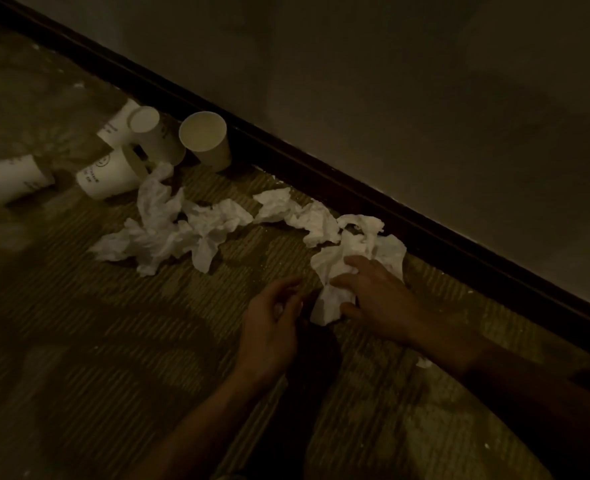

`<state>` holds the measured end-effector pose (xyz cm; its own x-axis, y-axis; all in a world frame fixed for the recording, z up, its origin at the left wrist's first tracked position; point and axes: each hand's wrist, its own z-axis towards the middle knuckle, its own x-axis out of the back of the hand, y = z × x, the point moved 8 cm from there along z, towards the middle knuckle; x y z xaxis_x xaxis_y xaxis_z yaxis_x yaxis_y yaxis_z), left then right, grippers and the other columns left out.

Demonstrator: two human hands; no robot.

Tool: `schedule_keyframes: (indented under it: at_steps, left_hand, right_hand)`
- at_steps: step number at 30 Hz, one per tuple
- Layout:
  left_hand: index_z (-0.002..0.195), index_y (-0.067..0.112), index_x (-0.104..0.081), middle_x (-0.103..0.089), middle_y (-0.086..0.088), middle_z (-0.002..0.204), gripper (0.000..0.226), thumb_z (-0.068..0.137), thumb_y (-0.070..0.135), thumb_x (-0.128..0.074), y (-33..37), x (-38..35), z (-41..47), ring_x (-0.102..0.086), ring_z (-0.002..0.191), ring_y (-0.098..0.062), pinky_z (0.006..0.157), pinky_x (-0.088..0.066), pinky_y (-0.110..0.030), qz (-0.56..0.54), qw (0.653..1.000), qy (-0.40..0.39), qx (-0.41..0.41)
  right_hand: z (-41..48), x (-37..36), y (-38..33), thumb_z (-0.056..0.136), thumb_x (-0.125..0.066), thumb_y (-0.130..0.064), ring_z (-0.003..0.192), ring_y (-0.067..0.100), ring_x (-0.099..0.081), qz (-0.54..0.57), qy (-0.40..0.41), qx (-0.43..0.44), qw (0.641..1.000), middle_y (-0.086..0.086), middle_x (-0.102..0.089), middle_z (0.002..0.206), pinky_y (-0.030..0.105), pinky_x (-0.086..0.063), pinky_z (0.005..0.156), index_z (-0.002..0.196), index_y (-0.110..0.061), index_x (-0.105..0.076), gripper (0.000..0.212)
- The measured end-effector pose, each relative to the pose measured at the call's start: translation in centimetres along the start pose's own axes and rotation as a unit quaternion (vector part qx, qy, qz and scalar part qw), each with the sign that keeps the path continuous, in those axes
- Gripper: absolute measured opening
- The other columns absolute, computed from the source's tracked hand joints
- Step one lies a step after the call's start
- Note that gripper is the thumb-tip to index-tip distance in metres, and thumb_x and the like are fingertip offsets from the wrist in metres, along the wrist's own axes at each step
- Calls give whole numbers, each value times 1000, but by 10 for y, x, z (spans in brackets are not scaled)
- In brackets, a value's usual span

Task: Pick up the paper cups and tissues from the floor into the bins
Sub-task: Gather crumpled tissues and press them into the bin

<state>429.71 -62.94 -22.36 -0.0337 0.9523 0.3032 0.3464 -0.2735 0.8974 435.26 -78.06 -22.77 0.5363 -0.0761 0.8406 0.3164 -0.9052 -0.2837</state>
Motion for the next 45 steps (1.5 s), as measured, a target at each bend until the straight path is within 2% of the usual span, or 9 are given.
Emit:
schedule_keyframes:
  at_steps: [9,17,19,24,29,34,39,41,45]
  left_hand:
    - [99,34,-65,-71,16,93,22,102,38,-43,1,0,9,-66,85,6,64,-51,-12,-104,993,20,44]
    - [110,29,-68,-74,7,104,46,88,57,-39,5,-20,-1,-70,99,-9,78,-57,-26,-261,964,16,41]
    - [96,30,-72,-74,10,94,35,96,47,-41,9,-12,-2,-70,90,-4,71,-55,-18,-244,967,68,4]
    - [72,19,-67,-67,1,67,40,102,32,-45,4,0,7,-64,63,-10,56,-49,-19,-194,976,99,-7]
    - [84,22,-70,-68,3,67,27,101,30,-50,-6,-7,18,-61,55,-9,47,-46,-19,-162,983,78,37]
    - [94,34,-69,-68,15,75,20,100,28,-51,0,-16,19,-62,66,1,54,-45,-13,-128,991,44,19]
    - [64,22,-70,-64,9,58,46,99,40,-46,3,-15,24,-60,58,2,55,-45,-13,-168,982,67,51]
    - [69,4,-69,-70,0,65,60,98,47,-39,-7,-14,26,-67,66,-3,65,-49,-22,-186,975,74,100]
    - [80,18,-73,-73,9,74,56,103,46,-30,-10,-17,24,-68,76,-1,69,-49,-29,-180,974,69,122]
  right_hand:
    - [3,1,-10,82,-75,-20,76,0,-62,227,22,-16,973,-7,-70,91,24,-52,71,85,-20,-73,4]
    - [-7,-13,-44,84,-69,-1,83,15,-73,654,-25,-85,751,2,-76,87,20,-55,65,95,-14,-71,17]
    - [-5,-18,-51,90,-63,-6,93,14,-72,665,-33,-88,741,2,-76,96,23,-56,74,97,-19,-73,19]
    - [-4,-6,-51,94,-58,-10,85,6,-71,645,-89,-61,756,-4,-76,91,16,-53,65,92,-23,-76,22]
    - [-6,43,23,93,-62,-23,93,1,-58,246,177,-68,951,-11,-54,110,9,-44,75,101,-26,-68,11]
    - [2,13,59,91,-64,-32,130,32,-35,61,102,-116,986,12,-35,148,44,-36,107,136,-27,-55,46]
    - [14,22,61,91,-65,-18,114,34,-46,56,174,-90,979,15,-53,126,37,-40,93,119,-15,-69,28]
    - [19,23,64,93,-61,-12,109,34,-51,51,178,-95,978,17,-57,118,36,-42,88,112,-8,-72,22]
    - [24,21,73,94,-57,-7,104,33,-57,39,163,-96,981,19,-60,112,33,-42,79,111,-4,-71,22]
